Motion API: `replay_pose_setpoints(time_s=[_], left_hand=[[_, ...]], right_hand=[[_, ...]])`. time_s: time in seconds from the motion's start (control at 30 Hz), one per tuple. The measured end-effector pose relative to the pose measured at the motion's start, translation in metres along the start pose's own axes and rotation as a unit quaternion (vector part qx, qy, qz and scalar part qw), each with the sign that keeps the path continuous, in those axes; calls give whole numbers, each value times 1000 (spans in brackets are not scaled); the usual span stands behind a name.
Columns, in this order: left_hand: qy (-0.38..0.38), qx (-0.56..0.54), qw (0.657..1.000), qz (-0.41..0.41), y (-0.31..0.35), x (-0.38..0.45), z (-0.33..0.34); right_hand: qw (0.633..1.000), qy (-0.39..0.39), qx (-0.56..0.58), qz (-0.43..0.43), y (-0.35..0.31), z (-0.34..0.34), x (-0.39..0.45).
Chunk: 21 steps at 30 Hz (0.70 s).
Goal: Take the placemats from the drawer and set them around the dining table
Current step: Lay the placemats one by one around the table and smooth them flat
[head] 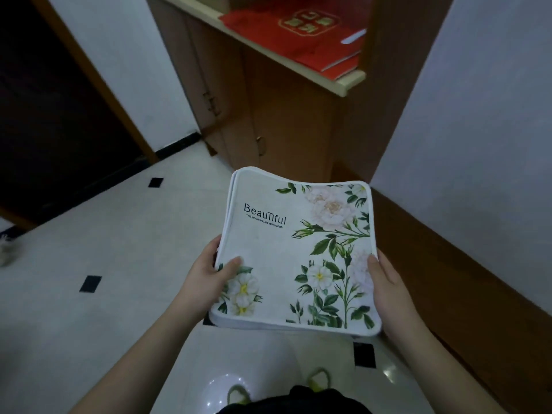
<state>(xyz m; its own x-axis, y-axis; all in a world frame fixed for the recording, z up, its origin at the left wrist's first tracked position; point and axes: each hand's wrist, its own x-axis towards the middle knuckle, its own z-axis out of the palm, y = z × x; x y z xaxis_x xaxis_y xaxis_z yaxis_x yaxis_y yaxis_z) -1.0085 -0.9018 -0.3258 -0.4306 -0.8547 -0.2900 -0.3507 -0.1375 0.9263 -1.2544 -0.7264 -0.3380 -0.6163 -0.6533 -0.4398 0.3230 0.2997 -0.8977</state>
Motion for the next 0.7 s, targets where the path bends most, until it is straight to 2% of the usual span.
replay_pose_setpoints(time_s=[0.23, 0.47, 0.7], left_hand=[[121, -65, 990, -26, -35, -53, -100], [214, -125, 968, -50, -92, -126, -224], [309, -174, 933, -57, -135, -200, -318]], right_hand=[[991, -89, -98, -7, 10, 97, -4], [969, -182, -164, -26, 10, 245, -59], [940, -289, -173, -55, 30, 366, -115]])
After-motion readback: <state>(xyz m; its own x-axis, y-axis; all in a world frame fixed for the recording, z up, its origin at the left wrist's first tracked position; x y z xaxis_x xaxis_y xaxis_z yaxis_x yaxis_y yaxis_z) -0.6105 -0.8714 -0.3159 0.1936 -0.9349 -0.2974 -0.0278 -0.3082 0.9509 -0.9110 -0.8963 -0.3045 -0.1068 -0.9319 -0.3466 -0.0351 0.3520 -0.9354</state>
